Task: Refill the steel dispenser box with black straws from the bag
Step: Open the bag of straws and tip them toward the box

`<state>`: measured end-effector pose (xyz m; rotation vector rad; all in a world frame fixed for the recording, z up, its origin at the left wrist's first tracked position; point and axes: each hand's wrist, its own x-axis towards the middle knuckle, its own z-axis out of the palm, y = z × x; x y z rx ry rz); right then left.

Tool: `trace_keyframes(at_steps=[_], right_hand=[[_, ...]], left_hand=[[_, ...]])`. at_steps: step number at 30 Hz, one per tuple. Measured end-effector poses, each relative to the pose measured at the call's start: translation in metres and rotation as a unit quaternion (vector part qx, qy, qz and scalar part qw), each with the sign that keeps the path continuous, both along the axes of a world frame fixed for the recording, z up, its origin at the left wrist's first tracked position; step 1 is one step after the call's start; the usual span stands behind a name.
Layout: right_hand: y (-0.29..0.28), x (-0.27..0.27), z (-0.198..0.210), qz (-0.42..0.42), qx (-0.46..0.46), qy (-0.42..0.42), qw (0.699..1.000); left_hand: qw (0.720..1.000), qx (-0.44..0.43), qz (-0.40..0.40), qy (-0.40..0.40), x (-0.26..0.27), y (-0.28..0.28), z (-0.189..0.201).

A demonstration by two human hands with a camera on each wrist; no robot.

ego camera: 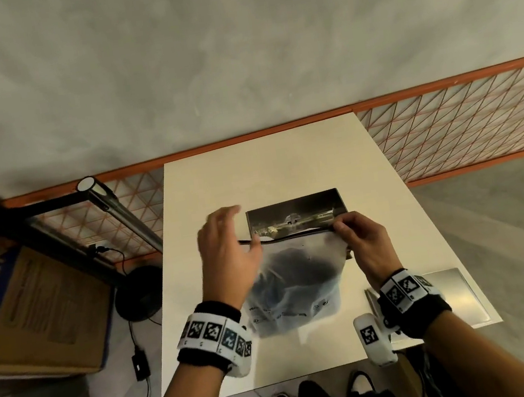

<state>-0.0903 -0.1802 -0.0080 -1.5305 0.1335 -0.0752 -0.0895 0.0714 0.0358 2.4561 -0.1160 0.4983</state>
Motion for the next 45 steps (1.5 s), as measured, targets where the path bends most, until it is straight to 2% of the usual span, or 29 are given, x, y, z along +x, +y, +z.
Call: trace_keyframes(at_steps=[4,7,14,19,26,31,40,45], right_hand=[[-0.001,0.000,0.004,0.031,-0.017,-0.022,0.999],[-0.004,-0.002,0.008,0.035,-0.011,-0.026,0.999],[-0.013,-0.008,-0.002,-0.024,-0.012,0.032,0.999],[-0.008,-0.009,0.010,0.006,-0.036,0.005,0.999],[-0.008,-0.010,0.004,0.023,-0.064,-0.003,0.998],[-0.008,-0.012,0.005,0.011,-0.079,-0.001,0.997],[-0.013,-0.006,0.004,-0.056,0.000,0.021,0.998],[-0.020,0.000,0.007,-0.058,-0.020,0.025,0.998]], left_hand=[[0.985,0.091,-0.145,0.023,0.009,-0.046,0.000],[0.973,0.123,-0.189,0.047,0.012,-0.073,-0.012],[0.979,0.112,-0.164,0.039,0.015,-0.088,-0.017],[0.974,0.116,-0.193,0.025,0.016,-0.093,-0.013],[0.971,0.106,-0.215,0.012,0.008,-0.101,-0.017],[0.970,0.115,-0.216,-0.013,0.008,-0.101,-0.020],[0.974,0.133,-0.184,-0.021,0.015,-0.085,-0.017],[0.973,0.143,-0.181,-0.031,0.017,-0.071,-0.015]])
